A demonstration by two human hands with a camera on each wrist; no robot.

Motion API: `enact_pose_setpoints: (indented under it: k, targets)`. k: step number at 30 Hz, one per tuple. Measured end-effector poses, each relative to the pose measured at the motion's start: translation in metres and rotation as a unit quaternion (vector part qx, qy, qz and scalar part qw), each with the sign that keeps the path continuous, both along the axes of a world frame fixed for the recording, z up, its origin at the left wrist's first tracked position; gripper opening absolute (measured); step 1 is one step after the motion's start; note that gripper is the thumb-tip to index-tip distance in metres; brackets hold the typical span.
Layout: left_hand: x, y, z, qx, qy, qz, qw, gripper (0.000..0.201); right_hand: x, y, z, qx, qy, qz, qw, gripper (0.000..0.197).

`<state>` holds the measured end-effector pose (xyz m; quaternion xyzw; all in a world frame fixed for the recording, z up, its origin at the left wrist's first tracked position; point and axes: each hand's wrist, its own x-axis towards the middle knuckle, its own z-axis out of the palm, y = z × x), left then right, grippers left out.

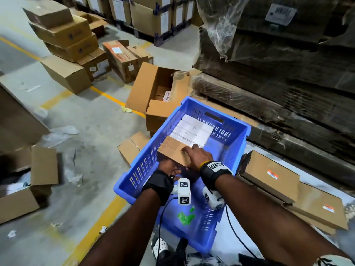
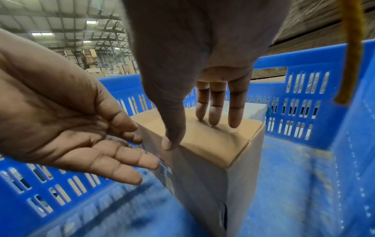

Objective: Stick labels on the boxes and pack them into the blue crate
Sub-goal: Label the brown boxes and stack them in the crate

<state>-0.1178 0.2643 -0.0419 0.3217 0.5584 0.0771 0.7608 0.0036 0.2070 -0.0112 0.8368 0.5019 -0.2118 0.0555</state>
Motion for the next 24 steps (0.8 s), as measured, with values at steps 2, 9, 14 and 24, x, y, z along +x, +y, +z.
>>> enact_pose_setpoints:
  k: [2,9,14,24]
  targets:
    - [0.002,-0.003,0.003,0.0,-0.002,0.006,1.0,0.026,0.001,-0.003,0.003,0.011,-0.001,-0.007,1.0,0.076]
    - [0.008,-0.012,0.009,0.045,0.018,0.022,0.999,0.011,0.021,-0.029,0.031,0.093,-0.014,-0.024,0.995,0.053]
    - [0.051,-0.05,0.056,0.159,-0.048,0.036,0.986,0.018,0.055,-0.075,0.051,0.183,0.004,-0.104,0.978,0.033]
    - [0.167,-0.176,0.069,0.251,-0.045,-0.24,0.937,0.035,0.139,-0.22,0.035,0.204,-0.031,-0.302,0.931,0.035]
